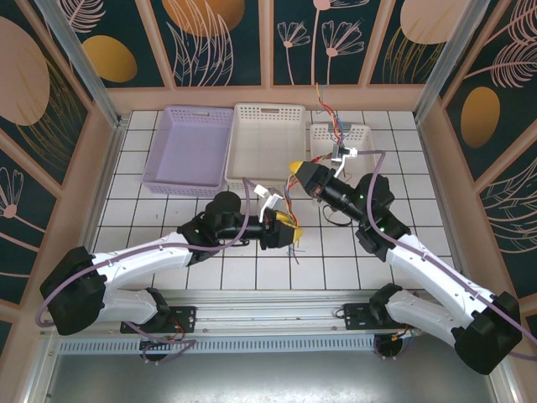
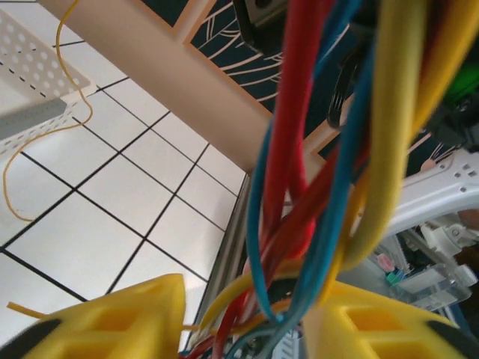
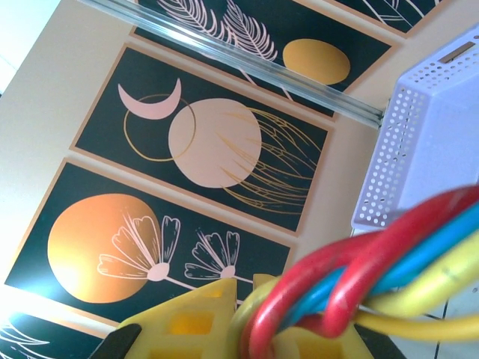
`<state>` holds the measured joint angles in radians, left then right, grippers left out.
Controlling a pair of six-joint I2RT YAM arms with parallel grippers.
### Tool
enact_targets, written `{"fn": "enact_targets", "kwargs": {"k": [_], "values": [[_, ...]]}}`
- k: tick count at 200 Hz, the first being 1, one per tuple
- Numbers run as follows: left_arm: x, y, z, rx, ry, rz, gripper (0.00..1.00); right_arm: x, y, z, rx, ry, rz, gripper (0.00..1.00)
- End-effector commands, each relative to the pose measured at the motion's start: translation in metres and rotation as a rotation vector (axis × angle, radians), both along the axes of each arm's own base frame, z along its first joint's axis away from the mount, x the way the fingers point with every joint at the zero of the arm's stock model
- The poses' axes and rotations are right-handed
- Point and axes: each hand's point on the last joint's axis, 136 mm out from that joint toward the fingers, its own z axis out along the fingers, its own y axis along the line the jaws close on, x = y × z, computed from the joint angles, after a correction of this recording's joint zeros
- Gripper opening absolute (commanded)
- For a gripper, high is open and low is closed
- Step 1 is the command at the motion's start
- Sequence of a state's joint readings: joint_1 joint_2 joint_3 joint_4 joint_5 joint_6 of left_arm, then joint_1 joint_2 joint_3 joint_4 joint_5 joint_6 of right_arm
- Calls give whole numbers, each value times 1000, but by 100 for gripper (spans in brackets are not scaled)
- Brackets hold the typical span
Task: Untangle the cables
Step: Pass the cables.
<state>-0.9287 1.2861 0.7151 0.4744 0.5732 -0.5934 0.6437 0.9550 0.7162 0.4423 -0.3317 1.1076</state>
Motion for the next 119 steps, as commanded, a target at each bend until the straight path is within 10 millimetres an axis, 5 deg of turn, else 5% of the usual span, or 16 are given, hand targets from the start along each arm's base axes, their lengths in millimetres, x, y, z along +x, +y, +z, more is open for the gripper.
{"fn": "enact_targets", "kwargs": {"k": [1,17,61,119], "values": [[1,-3,12,-54,-30,1,54,-9,-4,22,67,-64,4,0],[0,-3,14,-62,-34,0,49,-10,-4,21,69,-63,5,0],[-2,-1,15,-82,-37,-4,0,-12,-7,21,66,-64,-5,0],[-15,25,16,-95,-56,35,0,-8,-27,6,-22,-66,-97,0]]}}
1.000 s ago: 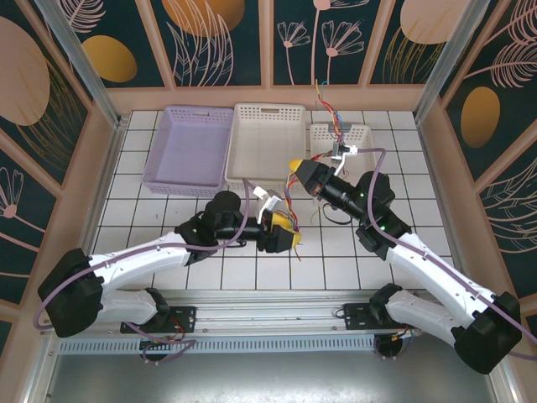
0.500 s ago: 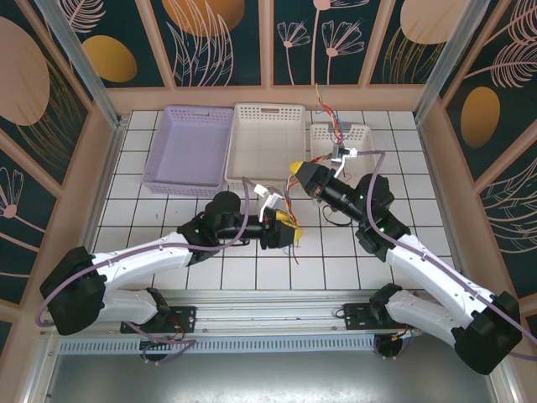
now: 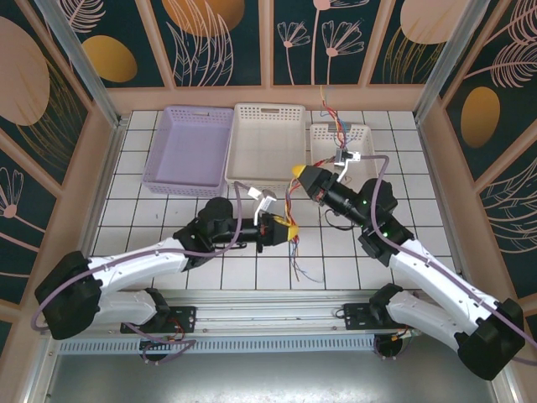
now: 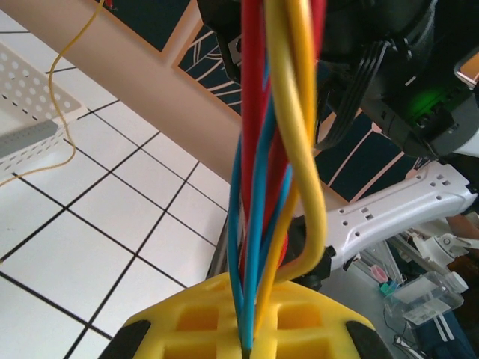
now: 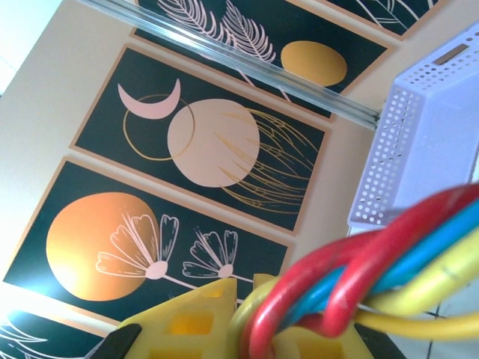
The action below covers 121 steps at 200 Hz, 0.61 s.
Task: Untangle the cables
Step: Pass the cables.
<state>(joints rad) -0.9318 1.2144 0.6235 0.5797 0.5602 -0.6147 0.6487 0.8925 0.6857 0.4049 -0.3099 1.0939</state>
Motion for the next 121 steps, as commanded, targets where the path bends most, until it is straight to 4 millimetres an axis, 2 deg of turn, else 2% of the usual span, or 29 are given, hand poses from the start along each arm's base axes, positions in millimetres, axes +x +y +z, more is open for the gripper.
{"fn": "enact_targets", "kwargs": {"k": [1,38,90,98,102,121], "values": [[-5,13,9,-26,-24,25,0,1,-19,8,-15,-61,-80,0],[-8,22,11,-19,-40,48,0,8,-29,-11,-71,-17,-102,0],[7,20,23,4,-80,115,0,5,-11,-43,-189,40,29,0],[9,19,24,6,-83,120,0,3,-9,-45,-201,43,50,4],[9,19,25,8,-86,120,0,9,-14,-46,-206,45,32,8],[11,18,26,8,-89,128,0,5,-15,-47,-238,39,53,31]]}}
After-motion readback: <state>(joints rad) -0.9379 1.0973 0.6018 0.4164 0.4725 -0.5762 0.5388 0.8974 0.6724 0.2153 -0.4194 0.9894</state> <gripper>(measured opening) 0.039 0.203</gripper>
